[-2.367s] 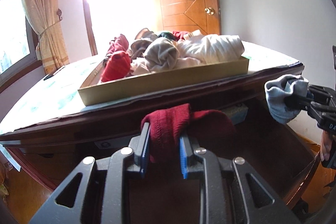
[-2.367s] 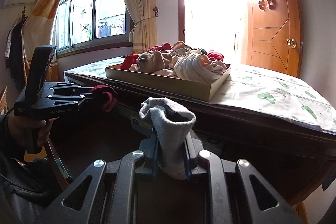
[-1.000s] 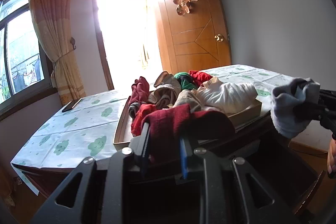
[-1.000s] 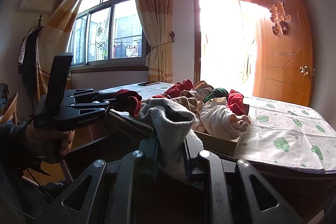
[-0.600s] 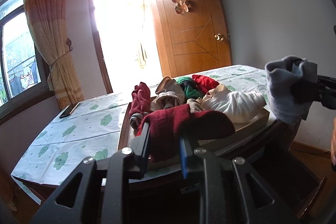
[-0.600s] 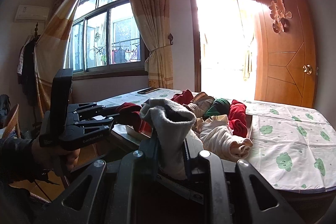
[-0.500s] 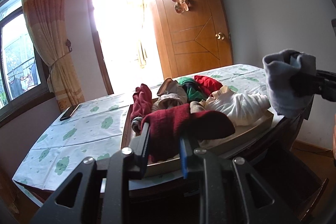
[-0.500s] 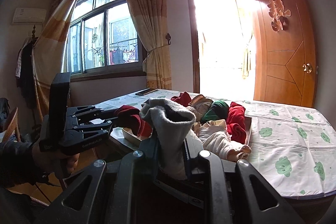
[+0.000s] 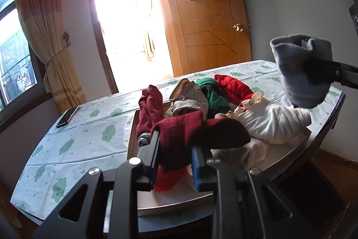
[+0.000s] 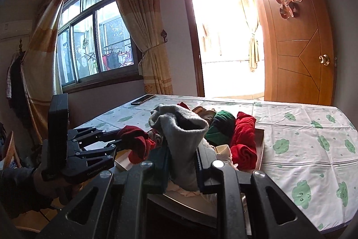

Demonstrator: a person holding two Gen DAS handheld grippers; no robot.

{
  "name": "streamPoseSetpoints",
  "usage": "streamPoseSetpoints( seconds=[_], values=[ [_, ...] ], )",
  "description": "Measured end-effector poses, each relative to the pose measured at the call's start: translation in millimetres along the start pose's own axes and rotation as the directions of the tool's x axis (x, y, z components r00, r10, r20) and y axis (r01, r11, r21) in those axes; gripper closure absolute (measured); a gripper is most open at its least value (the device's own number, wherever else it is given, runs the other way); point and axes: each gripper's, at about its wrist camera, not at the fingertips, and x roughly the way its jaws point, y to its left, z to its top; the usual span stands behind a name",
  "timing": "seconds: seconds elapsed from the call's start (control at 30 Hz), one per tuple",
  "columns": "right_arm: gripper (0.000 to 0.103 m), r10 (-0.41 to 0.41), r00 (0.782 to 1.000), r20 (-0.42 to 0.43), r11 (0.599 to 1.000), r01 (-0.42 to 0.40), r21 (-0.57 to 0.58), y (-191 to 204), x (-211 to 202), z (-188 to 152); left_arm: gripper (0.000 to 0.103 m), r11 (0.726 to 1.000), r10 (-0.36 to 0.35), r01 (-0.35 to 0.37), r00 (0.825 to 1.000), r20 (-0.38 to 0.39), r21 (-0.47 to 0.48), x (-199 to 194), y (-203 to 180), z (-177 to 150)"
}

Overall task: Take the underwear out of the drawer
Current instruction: 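Lower both socks into the tray onto the other garments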

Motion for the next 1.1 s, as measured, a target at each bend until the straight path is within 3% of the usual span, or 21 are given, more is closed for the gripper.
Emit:
streamPoseSetpoints(
  seconds=[0.73,1.1],
  values=[
    [0.082,-0.082,0.981,-0.176,0.994,0.092,0.051,-21.8,88.5,16.0,0.081,0.999,0.018,-0.013,0.993,-0.115,0.044,68.4,-8.0,21.8],
    [0.082,-0.097,0.949,-0.299,0.987,0.131,0.094,-33.3,128.3,8.2,0.079,1.000,-0.014,0.016,0.981,-0.196,0.009,96.9,-10.8,18.5]
  ],
)
